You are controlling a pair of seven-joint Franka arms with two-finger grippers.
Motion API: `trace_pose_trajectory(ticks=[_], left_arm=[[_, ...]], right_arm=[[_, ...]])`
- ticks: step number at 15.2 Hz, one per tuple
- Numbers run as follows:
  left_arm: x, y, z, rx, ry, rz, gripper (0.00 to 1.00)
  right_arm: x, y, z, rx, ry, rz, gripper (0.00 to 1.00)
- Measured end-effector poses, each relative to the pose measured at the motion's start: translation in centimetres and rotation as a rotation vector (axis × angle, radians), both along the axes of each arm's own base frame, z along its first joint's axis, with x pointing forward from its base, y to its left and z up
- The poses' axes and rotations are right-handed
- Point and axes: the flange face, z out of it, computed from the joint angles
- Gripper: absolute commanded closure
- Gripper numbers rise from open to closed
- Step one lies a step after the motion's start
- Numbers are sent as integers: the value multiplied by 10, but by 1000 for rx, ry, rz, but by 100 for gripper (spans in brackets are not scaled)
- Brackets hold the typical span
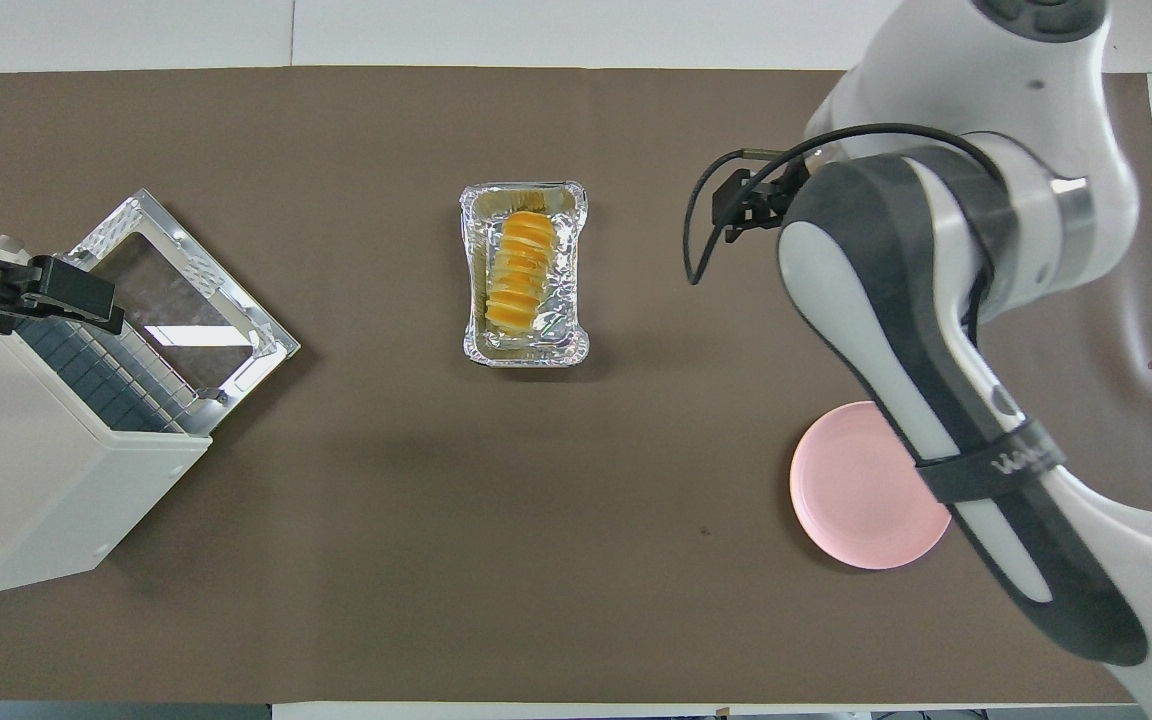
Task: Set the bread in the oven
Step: 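Release the foil tray and withdraw the right gripper to rest, then reach the left gripper over to the foil tray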
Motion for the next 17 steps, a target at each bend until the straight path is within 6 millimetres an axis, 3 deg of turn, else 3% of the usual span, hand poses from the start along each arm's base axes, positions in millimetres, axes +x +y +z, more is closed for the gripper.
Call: trace_pose_trajectory(ticks=[2, 5, 7, 11, 14, 16, 17], left_arm=[[-1, 1, 2, 0, -3, 3, 0], [-1, 9, 4, 0, -8, 16, 0], [0, 9, 5, -1, -21, 17, 0], [1, -5, 6, -4, -37, -5, 0], [5, -48, 4, -17, -36, -37, 0], [18, -91, 1, -21, -39, -22, 0], [28, -122, -5, -20, -39, -9, 0]], right_arm=[[-10, -57, 23, -5, 36, 15, 0], [-31, -115, 38, -7, 54, 13, 0], [-49, -143, 51, -22, 45, 12, 0], [-80, -172, 72, -44, 26, -23, 0], [-86, -191, 70, -49, 32, -56, 0], [-86, -197, 66, -70, 40, -61, 0], [-86, -197, 65, -76, 42, -60, 0]])
